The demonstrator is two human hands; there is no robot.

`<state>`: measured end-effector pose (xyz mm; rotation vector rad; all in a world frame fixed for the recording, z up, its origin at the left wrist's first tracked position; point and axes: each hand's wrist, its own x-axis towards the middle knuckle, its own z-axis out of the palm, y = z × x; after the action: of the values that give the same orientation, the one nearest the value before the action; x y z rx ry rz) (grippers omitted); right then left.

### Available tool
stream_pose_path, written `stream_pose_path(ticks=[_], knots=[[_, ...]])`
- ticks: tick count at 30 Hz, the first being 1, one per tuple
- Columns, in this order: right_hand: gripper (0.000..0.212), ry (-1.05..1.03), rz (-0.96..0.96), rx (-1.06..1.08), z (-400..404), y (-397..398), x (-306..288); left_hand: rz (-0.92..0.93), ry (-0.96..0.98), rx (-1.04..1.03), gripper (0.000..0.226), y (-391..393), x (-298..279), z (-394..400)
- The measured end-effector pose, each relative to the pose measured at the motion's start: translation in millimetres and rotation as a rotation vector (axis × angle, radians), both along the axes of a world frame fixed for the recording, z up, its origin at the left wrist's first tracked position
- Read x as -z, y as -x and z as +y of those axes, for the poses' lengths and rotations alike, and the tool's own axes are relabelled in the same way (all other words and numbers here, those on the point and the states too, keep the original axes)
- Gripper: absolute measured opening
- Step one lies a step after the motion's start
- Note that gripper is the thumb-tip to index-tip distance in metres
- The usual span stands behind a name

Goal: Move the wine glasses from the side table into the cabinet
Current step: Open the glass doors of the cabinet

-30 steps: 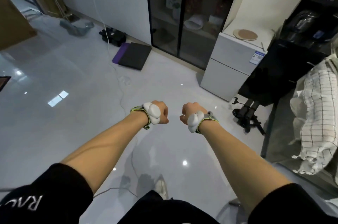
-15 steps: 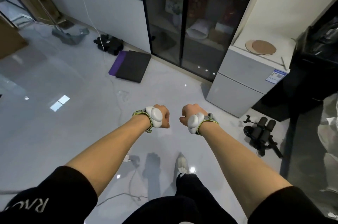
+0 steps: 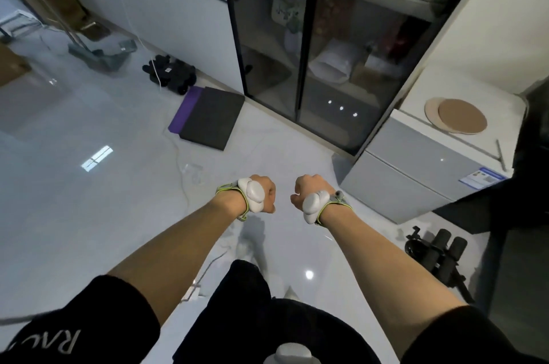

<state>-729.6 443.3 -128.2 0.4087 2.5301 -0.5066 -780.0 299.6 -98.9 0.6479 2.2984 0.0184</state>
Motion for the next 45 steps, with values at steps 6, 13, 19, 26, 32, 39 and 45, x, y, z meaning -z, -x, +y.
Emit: stream_pose_path(ticks=[6,13,19,26,32,39,45], knots=[[0.027,-0.042,-0.048,0.051,15.8,121.0,17.1,-0.021,-0.029,0.036,0.008,129.3,12.7,18.1],[0.026,-0.060,-0.045,0.162,23.7,253.7,5.8,-0.012,-0.055,0.115,0.005,273.2,3.3,34.9],[0.029,-0.070,-0.066,0.263,55.6,327.2,-1.1,-0.024,-0.038,0.190,0.022,360.1,3.1,63.9],[0.025,-0.023,-0.035,0.390,109.9,424.1,13.7,0.001,-0.021,0.308,0.011,454.4,12.5,129.3],[0.026,0.019,-0.050,0.395,142.1,487.6,29.7,-0.010,-0.012,0.343,0.004,514.8,12.8,170.5],[0.014,0.062,-0.080,0.461,183.5,535.1,30.7,-0.031,0.032,0.378,0.009,572.9,14.0,204.0],[0.025,0.076,-0.046,0.593,218.5,572.4,20.8,-0.071,0.019,0.469,0.011,607.7,18.5,232.7]])
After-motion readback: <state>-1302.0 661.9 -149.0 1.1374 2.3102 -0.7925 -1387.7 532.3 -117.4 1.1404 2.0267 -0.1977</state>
